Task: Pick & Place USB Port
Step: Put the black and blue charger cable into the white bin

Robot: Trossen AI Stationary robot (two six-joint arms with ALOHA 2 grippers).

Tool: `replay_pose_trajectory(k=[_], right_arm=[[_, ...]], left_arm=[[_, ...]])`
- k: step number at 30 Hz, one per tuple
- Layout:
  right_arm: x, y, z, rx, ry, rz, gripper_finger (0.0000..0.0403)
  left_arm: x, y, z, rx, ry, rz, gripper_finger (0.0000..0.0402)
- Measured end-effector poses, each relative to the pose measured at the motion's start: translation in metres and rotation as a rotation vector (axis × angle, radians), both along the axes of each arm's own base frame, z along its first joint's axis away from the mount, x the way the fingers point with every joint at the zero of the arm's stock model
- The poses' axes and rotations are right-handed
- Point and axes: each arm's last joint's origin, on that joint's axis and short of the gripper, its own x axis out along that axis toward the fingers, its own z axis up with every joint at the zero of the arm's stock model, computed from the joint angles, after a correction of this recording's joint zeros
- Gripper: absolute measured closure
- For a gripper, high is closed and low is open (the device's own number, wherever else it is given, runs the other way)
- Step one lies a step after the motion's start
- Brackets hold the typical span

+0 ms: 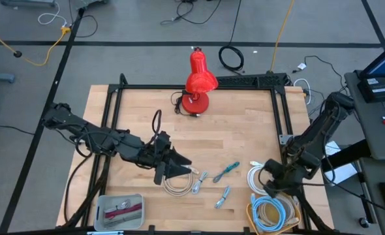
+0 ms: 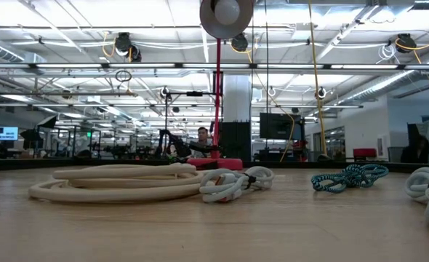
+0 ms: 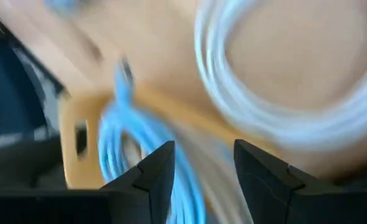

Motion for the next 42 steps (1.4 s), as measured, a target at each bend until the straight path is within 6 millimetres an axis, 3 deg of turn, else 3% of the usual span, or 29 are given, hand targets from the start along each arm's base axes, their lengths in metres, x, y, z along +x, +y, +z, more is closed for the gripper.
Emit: replay_pose_trajectory(k=[9, 13, 21, 28, 33, 42], right_arm=[[0.039, -0.035, 0.017, -0.435, -0.565, -0.274, 0.0247], [0.051, -0.057, 0.033, -0.569, -0.685, -0.306, 0.0248], [0.059, -0.097, 0.046, -0.58, -0.695, -0.028, 0.0248], [0.067, -0.121, 0.028, -0.46, -0.445, 0.242, 0.0248], [0.083, -0.115, 0.016, -0.358, -0.453, 0.483, 0.0248], [0.114, -0.088, -0.018, -0.478, -0.478, 0.866, 0.0248]], left_arm=[[0.004, 0.011, 0.0, 0.026, -0.007, 0.075, 0.0156], [0.006, 0.016, -0.002, 0.023, 0.02, 0.113, 0.0156], [0.004, 0.032, -0.023, -0.004, 0.227, 0.31, 0.0156], [0.002, 0.048, -0.068, 0.001, 0.631, 0.397, 0.0156], [0.016, 0.041, -0.091, -0.021, 0.746, 0.332, 0.0156], [0.044, 0.039, -0.11, -0.066, 0.724, 0.248, 0.0156]])
